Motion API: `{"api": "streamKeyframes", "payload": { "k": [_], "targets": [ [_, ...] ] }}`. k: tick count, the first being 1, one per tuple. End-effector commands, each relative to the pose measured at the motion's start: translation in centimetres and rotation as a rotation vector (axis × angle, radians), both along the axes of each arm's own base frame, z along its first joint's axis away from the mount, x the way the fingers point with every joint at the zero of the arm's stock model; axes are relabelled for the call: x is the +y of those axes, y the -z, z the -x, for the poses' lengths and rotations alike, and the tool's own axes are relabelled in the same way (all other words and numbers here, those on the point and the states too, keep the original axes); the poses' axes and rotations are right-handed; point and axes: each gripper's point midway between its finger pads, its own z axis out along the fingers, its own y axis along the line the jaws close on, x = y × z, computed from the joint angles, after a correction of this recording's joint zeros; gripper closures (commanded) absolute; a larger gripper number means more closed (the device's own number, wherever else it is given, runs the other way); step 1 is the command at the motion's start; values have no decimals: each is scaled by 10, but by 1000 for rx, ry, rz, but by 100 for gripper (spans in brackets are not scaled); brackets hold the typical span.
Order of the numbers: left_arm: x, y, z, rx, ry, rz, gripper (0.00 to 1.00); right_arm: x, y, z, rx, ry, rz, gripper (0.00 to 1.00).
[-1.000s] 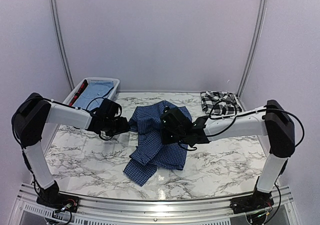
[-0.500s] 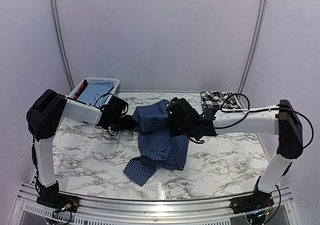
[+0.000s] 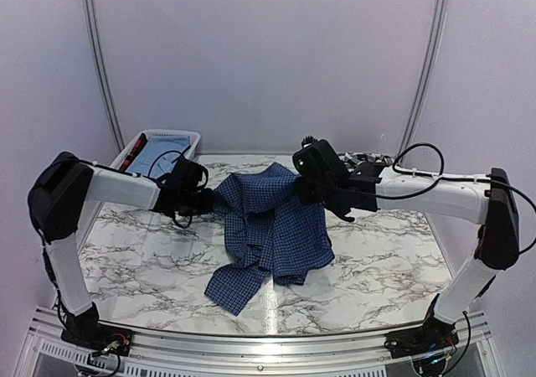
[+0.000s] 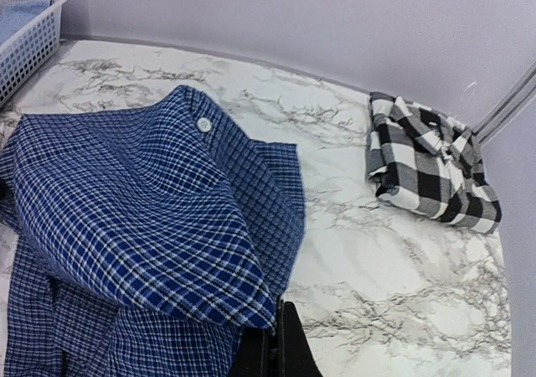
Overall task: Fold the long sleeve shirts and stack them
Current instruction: Pick up the crumpled shirt from the center of the board, then place the crumpled shirt at the center of the board.
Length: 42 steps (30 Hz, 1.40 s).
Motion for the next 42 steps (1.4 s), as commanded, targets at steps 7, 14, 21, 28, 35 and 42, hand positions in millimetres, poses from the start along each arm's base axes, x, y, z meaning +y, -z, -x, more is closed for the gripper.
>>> {"api": "streamKeyframes", "payload": {
  "k": [7, 14, 21, 28, 35, 42],
  "targets": [
    [70, -236, 30, -514, -74, -77, 100, -54, -89, 8, -166, 73, 26, 100],
    [102, -352, 73, -755, -65, -90, 100, -34, -115, 43, -171, -210, -36, 100],
    [105, -438, 99, -911, -9, -47, 100, 34, -112, 107, -87, -567, -29, 100],
    [73, -450, 66, -870, 49, -7, 100, 62, -111, 126, -7, -672, -153, 100],
    [-13, -383, 5, -622, 232, 145, 100, 32, -47, 79, 139, -457, -142, 100],
    [-79, -277, -48, -387, 278, 206, 100, -5, 34, 41, 233, -241, -114, 100]
  ]
}}
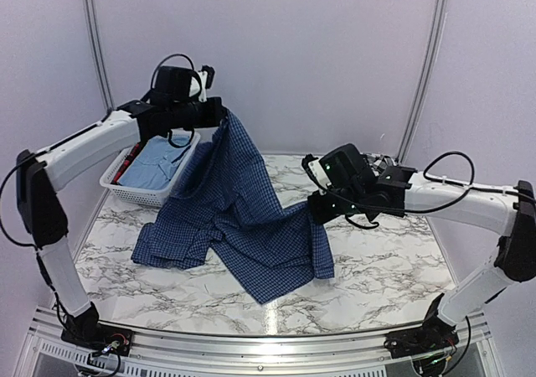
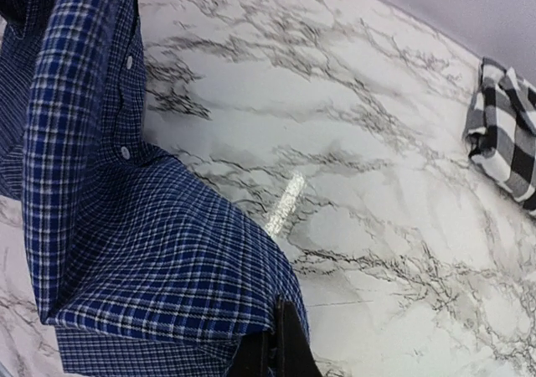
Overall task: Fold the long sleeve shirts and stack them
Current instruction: Place the crumpled shirt at the center of the board, then flatten out the crumpled shirt at the center of the board.
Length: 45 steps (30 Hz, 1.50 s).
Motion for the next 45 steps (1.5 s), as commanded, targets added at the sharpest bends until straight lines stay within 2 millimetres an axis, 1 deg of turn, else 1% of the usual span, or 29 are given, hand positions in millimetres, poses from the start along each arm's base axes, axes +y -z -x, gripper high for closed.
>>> {"api": "streamKeyframes", "payload": {
  "k": [1, 5, 7, 9, 10, 12, 14, 15, 17, 18, 19, 20, 22, 23, 24, 25, 27, 29, 31, 32, 33, 35, 36, 38, 42, 43, 44, 45],
  "targets": [
    [-40, 42, -16, 125, 62, 54, 100, -18, 40, -23, 51, 146, -10, 100],
    [-73, 98, -40, 209, 59, 45, 100, -38, 75, -42, 72, 259, 58, 100],
    [-83, 125, -50, 254, 44, 47, 100, -44, 93, -46, 94, 292, 90, 100],
    [-89, 147, -56, 293, 32, 52, 99, -44, 105, -47, 107, 296, 105, 100],
    [-91, 157, -58, 309, 30, 51, 94, -44, 109, -47, 114, 295, 110, 100],
    [-93, 171, -59, 328, 30, 41, 88, -45, 117, -45, 126, 289, 121, 100],
    [-95, 178, -58, 334, 36, 27, 75, -47, 123, -44, 135, 290, 133, 97],
    [-96, 181, -58, 337, 39, 22, 69, -49, 125, -44, 140, 292, 140, 95],
    [-95, 185, -57, 344, 39, 13, 53, -51, 125, -43, 139, 296, 145, 86],
    [-95, 184, -56, 343, 43, 10, 47, -51, 122, -43, 134, 296, 142, 82],
    [-95, 179, -56, 336, 47, 11, 42, -52, 119, -43, 129, 297, 137, 78],
    [-94, 174, -55, 327, 46, 10, 34, -53, 115, -43, 123, 299, 135, 73],
    [-91, 160, -52, 306, 45, 10, 21, -54, 105, -43, 108, 303, 130, 57],
    [-90, 152, -50, 294, 45, 9, 16, -55, 101, -44, 101, 303, 131, 52],
    [-87, 145, -48, 282, 41, 7, 9, -55, 96, -44, 93, 305, 130, 45],
    [-83, 138, -46, 270, 35, 1, 3, -55, 91, -44, 86, 303, 128, 36],
    [-77, 130, -40, 250, 24, -20, 1, -56, 81, -44, 72, 304, 117, 23],
    [-66, 123, -35, 235, -3, -43, 1, -57, 75, -43, 66, 299, 108, 15],
    [-56, 121, -25, 237, -21, -59, 1, -54, 71, -39, 71, 283, 96, 12],
    [-52, 120, -18, 239, -30, -63, 1, -54, 70, -36, 75, 278, 94, 12],
    [-49, 124, -8, 247, -36, -78, 1, -52, 69, -32, 80, 270, 94, 12],
    [-45, 131, 14, 260, -41, -110, 2, -49, 69, -22, 86, 253, 99, 13],
    [-46, 137, 27, 269, -36, -131, 3, -48, 70, -16, 93, 249, 100, 14],
    [-44, 143, 56, 283, -34, -151, 5, -47, 73, -4, 111, 244, 96, 17],
    [-46, 174, 113, 355, -31, -166, 17, -43, 74, 21, 147, 230, 82, 27],
    [-46, 184, 128, 375, -32, -175, 22, -42, 76, 29, 158, 223, 82, 28],
    [-46, 200, 147, 407, -28, -190, 29, -41, 78, 35, 172, 218, 75, 30],
    [-46, 210, 161, 434, -32, -186, 32, -40, 83, 42, 195, 210, 72, 31]
  ]
}}
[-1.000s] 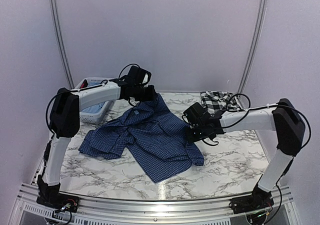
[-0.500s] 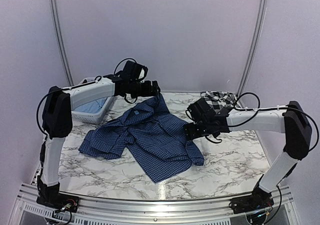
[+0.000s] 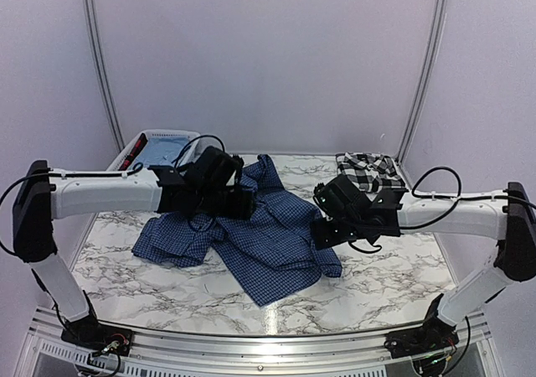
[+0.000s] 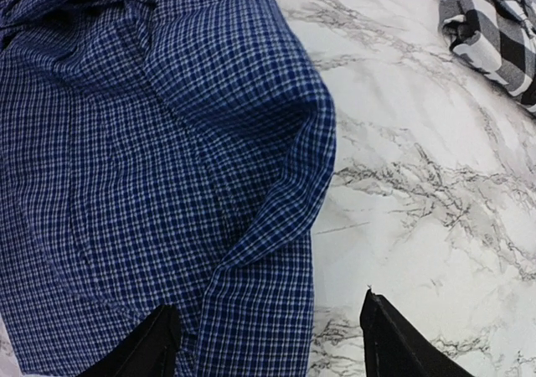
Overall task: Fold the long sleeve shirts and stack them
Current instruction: Flatten out the crumpled shirt at the center of the board.
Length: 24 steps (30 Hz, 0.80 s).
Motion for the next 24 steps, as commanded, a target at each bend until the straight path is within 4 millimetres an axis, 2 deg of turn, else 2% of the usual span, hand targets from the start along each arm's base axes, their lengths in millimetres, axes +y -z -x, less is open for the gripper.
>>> {"api": "streamKeyframes", "payload": {
  "k": [1, 4, 7, 9, 15, 19, 24],
  "targets": [
    [9, 41, 60, 90, -55, -30, 33, 0, 9, 31, 80, 4, -23, 32],
    [11, 64, 98, 144, -89, -30, 37, -3, 13, 42, 90, 7, -15, 33],
    [7, 78, 130, 184, -115, -8, 38, -7, 13, 48, 99, 14, -29, 36],
    [-4, 82, 148, 175, -96, -20, 41, -10, 14, 51, 106, 16, -35, 37],
    [-33, 119, 189, 195, -48, -178, 52, -15, 19, 61, 121, 21, -49, 38],
    [-45, 132, 203, 190, -49, -263, 52, -16, 18, 64, 120, 19, -55, 38],
    [-50, 140, 205, 176, -68, -320, 53, -16, 20, 66, 123, 14, -52, 38]
  ]
}}
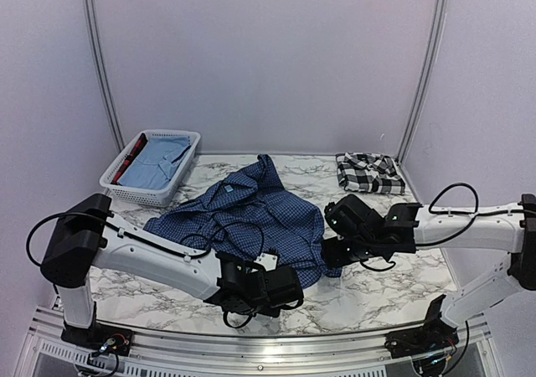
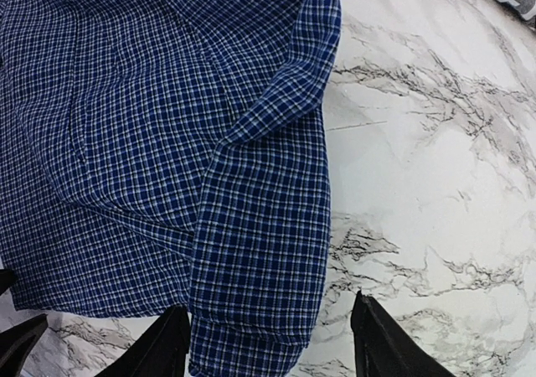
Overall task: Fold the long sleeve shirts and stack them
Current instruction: Flatten out the crumpled shirt at the center of the board.
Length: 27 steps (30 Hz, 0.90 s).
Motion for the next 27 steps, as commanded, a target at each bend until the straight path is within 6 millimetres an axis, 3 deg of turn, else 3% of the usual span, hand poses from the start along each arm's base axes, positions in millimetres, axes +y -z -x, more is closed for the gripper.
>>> {"api": "streamKeyframes", "payload": {
  "k": [1, 9, 14, 16, 22, 27],
  "targets": [
    [18, 7, -3, -33, -54, -113, 53, 0, -1, 5, 6, 7, -14, 38],
    [29, 25, -1, -21, -63, -147, 63, 7, 1, 9, 4, -18, -15, 38],
    [34, 33, 4, 6, -54, -124, 84, 18, 2, 8, 2, -47, -6, 38],
    [38, 35, 6, 15, -62, -120, 100, 24, 4, 7, 4, -62, -3, 38],
    [52, 30, 10, 22, -75, -108, 100, 40, 12, 13, 8, -97, 49, 38],
    [65, 25, 13, 31, -85, -98, 100, 33, 18, 14, 11, -60, 71, 50]
  ]
}}
